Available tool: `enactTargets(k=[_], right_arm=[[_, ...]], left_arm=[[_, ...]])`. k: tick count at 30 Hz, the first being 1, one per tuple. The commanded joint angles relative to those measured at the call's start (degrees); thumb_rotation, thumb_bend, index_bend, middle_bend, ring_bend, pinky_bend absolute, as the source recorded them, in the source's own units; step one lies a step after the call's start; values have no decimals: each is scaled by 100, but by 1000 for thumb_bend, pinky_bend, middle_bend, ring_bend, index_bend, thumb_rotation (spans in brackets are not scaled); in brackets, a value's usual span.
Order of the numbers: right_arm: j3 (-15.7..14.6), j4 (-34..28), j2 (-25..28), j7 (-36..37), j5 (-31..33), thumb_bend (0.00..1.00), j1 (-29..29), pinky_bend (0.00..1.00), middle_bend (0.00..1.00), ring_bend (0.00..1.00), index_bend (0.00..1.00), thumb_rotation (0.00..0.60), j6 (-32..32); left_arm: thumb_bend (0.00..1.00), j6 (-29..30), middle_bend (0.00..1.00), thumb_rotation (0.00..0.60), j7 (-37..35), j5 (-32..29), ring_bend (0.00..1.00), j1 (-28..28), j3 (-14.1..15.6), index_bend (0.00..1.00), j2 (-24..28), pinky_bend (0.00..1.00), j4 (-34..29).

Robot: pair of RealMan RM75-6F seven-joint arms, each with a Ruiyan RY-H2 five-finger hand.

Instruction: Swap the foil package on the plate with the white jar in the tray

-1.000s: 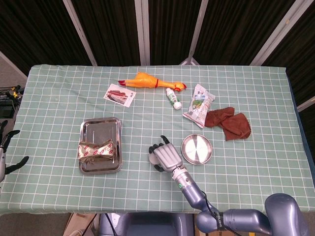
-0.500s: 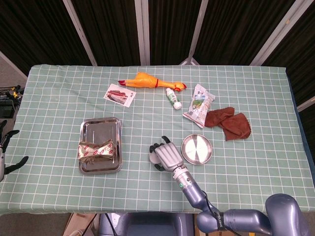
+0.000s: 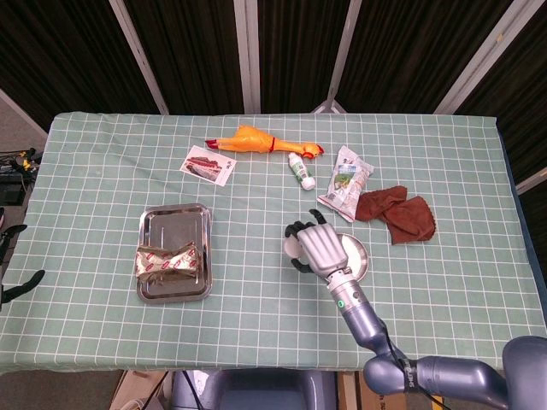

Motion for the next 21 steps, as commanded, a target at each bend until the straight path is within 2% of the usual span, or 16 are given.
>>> enactTargets(k=[1,7,21], right_arm=[[20,-144,416,92,161,345,-154,151,476,484,469,600,5],[-179,-2,667,270,246,346,-268,151,476,483,469,600,-168],[-510,506,729,656,194,346,-412,122,476,467,469,600,-424]], left_arm=[[226,10,27,600,0,-2,0,8,-8,243,1,93,-11],[226,55,14,600,52,19,0,27,-18,242,-12,93,-38],[226,2,8,600,81,-46,0,33,-56,241,-5,93,-33]])
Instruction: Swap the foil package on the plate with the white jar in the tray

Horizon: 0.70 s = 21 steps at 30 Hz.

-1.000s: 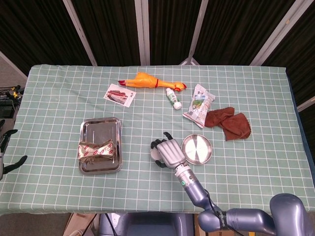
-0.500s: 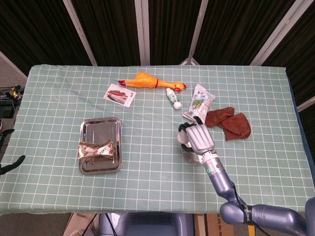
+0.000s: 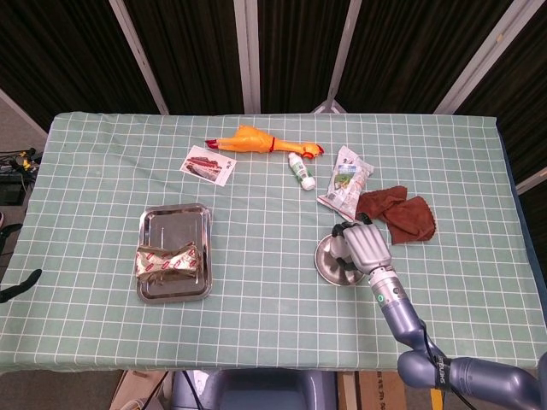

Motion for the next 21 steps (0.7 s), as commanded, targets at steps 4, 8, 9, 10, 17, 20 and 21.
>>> enactTargets(k=[4,8,9,10,17,20,21], right_arm=[[-124,74,31,138,-21,345,-63,78,469,416,469,600,-107],[-201,113,19,131,-60,274,-97,38,405,325,410,600,-99],[-214,105,22,103,-49,245,-101,28,383,305,385,600,-94],[-225,84,29,78,-26,206,-106,17,345,273,345,600,-96],[-243,-116,116,-131,115,85,-119,0,168,142,137,600,-29],[-283,-409,299,-341,198,55,-125,0,135,114,99,600,26],[-284,-483,344,-386,206,52,-132,0,130,110,92,600,65]], left_arm=[[225,-4,4,600,38,46,0,3,27,241,7,93,-14],[226,-72,0,600,85,23,0,1,49,241,34,93,-44],[226,-80,0,600,89,23,0,1,52,242,38,93,-52],[225,-80,0,600,92,27,0,1,53,243,41,93,-60],[226,-113,0,600,118,19,0,4,63,244,59,93,-94],[225,-112,0,600,129,17,0,5,57,243,59,93,-97],[225,-113,0,600,132,17,0,4,57,243,57,93,-94]])
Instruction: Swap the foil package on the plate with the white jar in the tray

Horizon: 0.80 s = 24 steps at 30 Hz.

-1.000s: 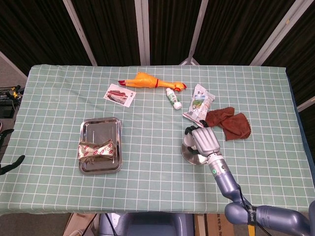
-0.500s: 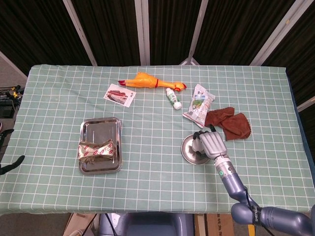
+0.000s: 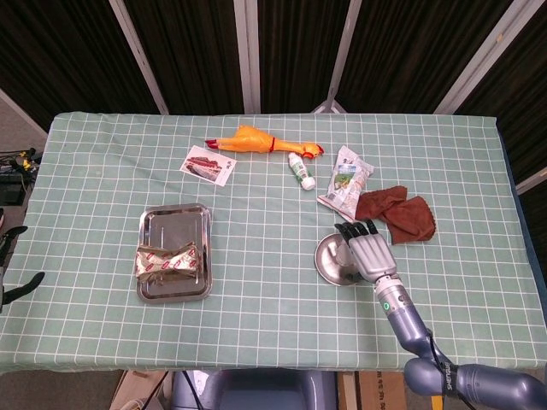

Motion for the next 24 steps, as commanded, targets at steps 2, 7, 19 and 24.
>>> enactTargets(k=[2,7,19,24], right_arm=[[7,-518,329,-231,2,51,-74,0,130,109,91,600,307],[158,-1032,849,-29,-671,49,-486,0,131,109,94,600,1376],[-751,-873,1836,1387,-2524,50,-2464,0,130,108,103,600,3646],[-1096,-543,1704,1535,-3033,49,-2931,0,126,108,103,600,4024]], left_arm=[[225,-11,0,600,5,1,0,-6,-1,243,-9,93,11],[226,-44,0,600,-15,57,0,-32,20,243,-26,93,76],[218,-284,0,600,138,-100,0,77,203,197,259,93,-485],[217,-357,0,600,137,-65,0,97,280,193,358,93,-594]])
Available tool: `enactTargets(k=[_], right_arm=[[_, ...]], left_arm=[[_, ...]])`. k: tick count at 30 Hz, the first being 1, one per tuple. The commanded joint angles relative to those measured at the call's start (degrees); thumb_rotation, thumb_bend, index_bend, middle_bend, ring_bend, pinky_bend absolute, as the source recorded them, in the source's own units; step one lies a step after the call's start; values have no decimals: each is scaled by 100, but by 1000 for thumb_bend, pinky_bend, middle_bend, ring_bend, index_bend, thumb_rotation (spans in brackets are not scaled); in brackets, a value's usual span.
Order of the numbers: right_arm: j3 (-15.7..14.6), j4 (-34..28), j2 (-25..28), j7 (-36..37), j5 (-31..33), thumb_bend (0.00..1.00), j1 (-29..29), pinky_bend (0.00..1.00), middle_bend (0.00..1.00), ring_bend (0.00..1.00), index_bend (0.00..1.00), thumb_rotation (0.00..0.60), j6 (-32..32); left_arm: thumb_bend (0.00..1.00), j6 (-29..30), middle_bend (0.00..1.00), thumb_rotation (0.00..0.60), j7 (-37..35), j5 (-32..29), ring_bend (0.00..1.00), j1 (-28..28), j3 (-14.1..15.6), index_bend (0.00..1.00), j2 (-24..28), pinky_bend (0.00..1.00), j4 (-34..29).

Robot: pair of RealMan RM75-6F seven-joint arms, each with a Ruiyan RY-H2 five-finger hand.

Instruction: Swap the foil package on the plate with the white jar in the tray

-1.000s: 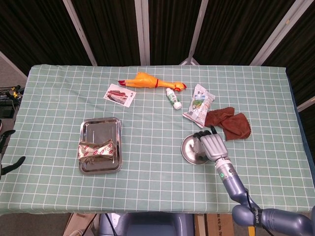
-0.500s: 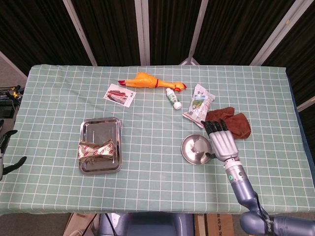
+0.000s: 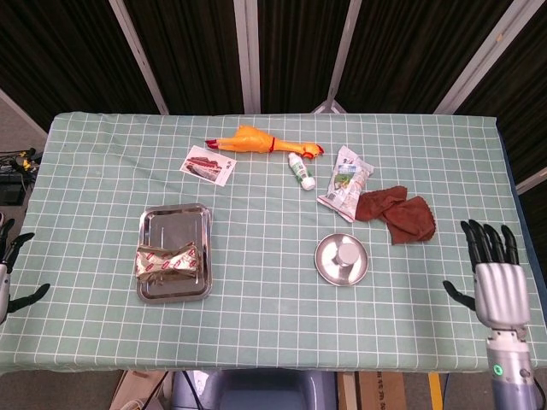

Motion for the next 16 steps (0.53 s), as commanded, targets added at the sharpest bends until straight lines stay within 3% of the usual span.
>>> enactTargets(k=[1,16], right_arm=[[-369,294,-6,163,-414,49,-445,0,126,108,103,600,287],[-276,621,-146,-26,-779,49,-646,0,125,104,103,600,52]], left_arm=[[217,-6,0,600,-36,67,0,10,37,192,26,93,-25],[210,-41,0,600,-253,284,0,-35,95,162,-31,93,158]])
